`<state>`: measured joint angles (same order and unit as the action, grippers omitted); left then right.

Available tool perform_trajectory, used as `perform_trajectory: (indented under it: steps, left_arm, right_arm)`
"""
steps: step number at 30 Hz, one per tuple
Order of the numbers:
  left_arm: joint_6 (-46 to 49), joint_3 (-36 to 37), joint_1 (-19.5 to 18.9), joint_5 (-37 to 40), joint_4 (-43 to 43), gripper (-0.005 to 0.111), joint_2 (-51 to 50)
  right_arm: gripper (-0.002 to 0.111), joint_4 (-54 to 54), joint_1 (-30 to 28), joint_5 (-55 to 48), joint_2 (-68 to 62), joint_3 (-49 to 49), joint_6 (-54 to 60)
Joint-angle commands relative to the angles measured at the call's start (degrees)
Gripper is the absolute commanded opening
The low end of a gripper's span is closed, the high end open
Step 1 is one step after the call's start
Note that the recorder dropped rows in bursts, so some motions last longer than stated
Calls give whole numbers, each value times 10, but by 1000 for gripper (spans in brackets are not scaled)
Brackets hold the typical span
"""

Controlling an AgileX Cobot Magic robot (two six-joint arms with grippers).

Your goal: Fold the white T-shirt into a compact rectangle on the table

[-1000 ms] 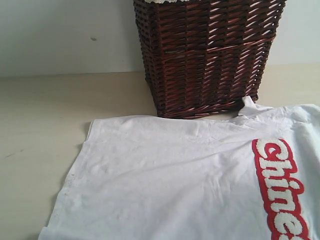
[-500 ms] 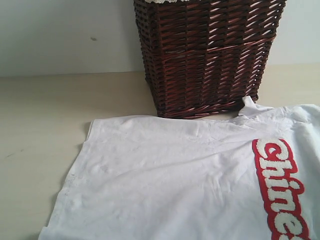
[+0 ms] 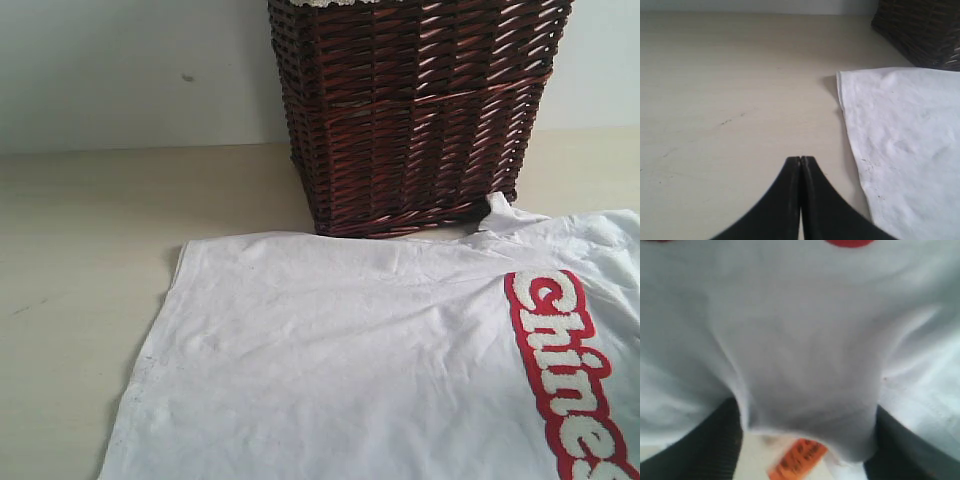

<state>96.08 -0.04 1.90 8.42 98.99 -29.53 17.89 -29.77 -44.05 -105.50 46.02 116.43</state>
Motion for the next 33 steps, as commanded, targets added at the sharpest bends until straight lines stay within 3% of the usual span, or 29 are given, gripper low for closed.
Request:
perform_trajectory:
  steps: [1,2,3,33]
  left_arm:
    - [-3,0,-1,2,0,0,3]
    - [-3,0,-1,2,0,0,3]
    - [-3,0,-1,2,0,0,3]
    - [-3,0,-1,2,0,0,5]
  right_arm:
    - [20,-54,-2,34,-28,-11,-11]
    - [7,-55,-2,34,-28,-11,-11]
    - [0,-59,-2,33,-28,-11,-11]
    - [0,-60,-2,33,-28,-11,-11]
